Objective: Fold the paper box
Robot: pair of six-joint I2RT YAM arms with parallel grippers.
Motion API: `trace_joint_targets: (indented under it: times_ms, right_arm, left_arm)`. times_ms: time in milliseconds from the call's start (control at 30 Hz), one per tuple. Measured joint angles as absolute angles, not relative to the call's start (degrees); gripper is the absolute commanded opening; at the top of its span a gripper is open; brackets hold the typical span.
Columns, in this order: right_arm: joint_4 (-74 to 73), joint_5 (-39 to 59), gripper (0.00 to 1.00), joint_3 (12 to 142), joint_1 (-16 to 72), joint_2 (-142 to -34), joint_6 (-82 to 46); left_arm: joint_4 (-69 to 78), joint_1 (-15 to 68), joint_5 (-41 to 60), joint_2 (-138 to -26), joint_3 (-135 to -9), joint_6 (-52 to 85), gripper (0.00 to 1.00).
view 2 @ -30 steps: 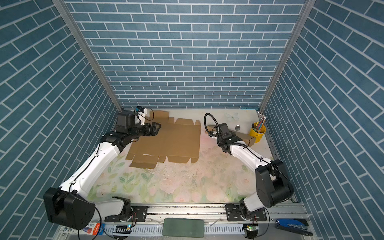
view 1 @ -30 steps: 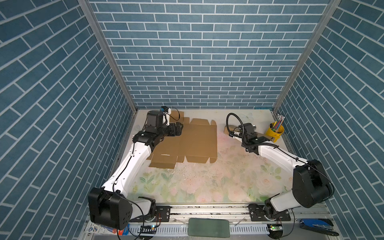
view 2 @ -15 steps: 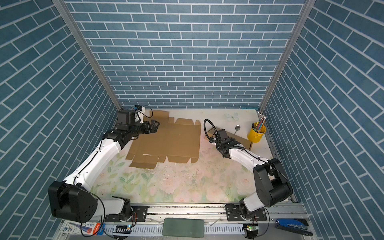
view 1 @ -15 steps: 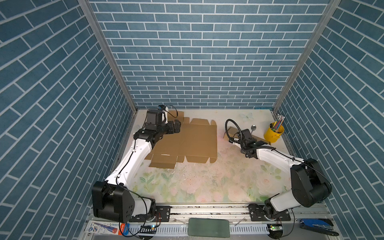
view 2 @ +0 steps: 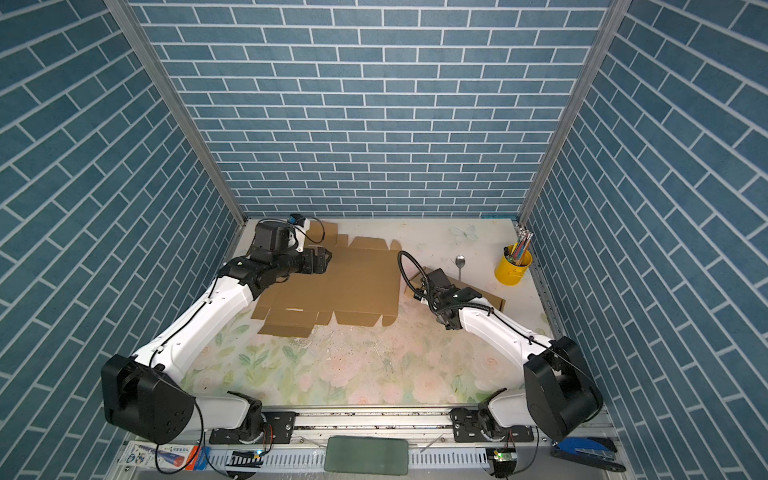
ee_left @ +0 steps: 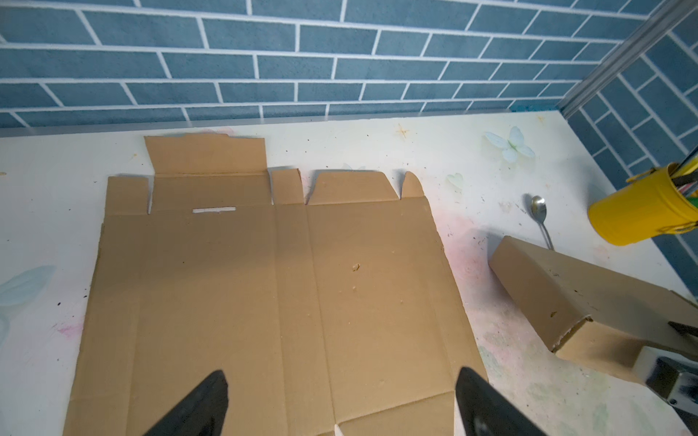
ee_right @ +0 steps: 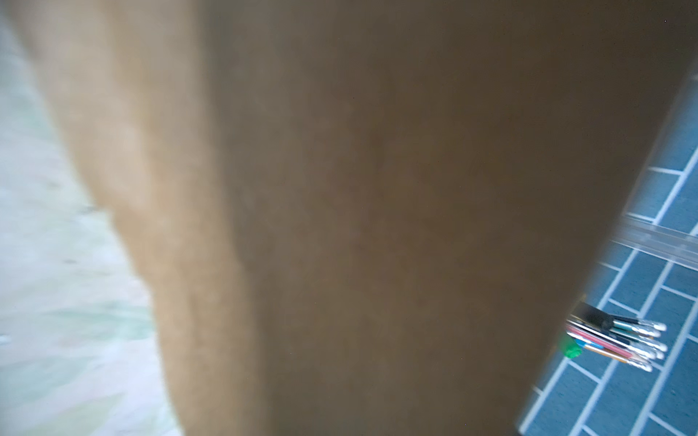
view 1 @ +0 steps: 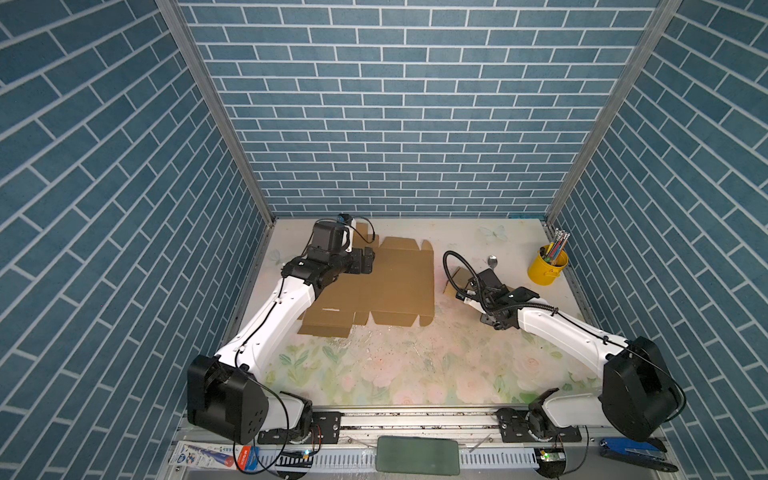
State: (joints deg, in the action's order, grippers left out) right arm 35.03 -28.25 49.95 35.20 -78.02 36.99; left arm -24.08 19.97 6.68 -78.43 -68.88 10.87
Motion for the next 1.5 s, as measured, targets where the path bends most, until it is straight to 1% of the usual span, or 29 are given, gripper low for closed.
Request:
trace_joint_targets:
  times_ms: [233,467,667,900,967,1100,1267,1333,1400,1500]
  right_arm:
    - [36.93,-24.03,0.65,51.83,37.58,-77.93,32.03]
    - [35.05,-16.82,0.64,58.11,38.11,-81.32,25.15]
    - [30.92,-15.31,0.62,63.83,38.15,-86.37,12.53]
    - [33.67,-13.52,0.61,73.6,38.09,-92.77,-6.79]
    - [33.52,-12.64,0.57,75.2,38.09,-94.3,-11.75]
    - [34.22,-12.49,0.54,78.7,37.69,-96.97,-16.73]
    - [36.03,-13.34,0.54,81.17,38.0,-98.87,-15.68]
    - [37.45,-15.27,0.55,80.97,38.68,-98.54,-12.88]
    - [39.09,-17.47,0.56,79.2,39.62,-97.1,-9.08]
    - [42.11,-21.15,0.61,73.12,41.43,-92.77,-1.98]
  left_arm:
    - [-23.7,26.59,2.92,-78.65,-65.82,11.33,0.94]
    - [-23.22,29.06,1.48,-78.65,-61.71,13.61,0.94]
    - [-22.63,29.12,-0.25,-78.35,-59.05,14.83,0.95]
    - [-20.88,29.12,-0.51,-79.09,-57.39,15.25,0.95]
    - [-19.9,29.12,0.23,-80.88,-57.56,15.64,0.95]
    - [-19.0,29.12,1.58,-84.09,-57.91,15.86,0.95]
    - [-19.4,28.73,2.37,-84.34,-59.09,15.62,0.95]
    - [-19.55,27.66,3.97,-84.31,-60.34,16.36,0.92]
    - [-19.33,25.61,5.96,-84.31,-61.49,17.98,0.91]
    - [-19.68,23.51,7.57,-84.88,-64.36,19.68,0.89]
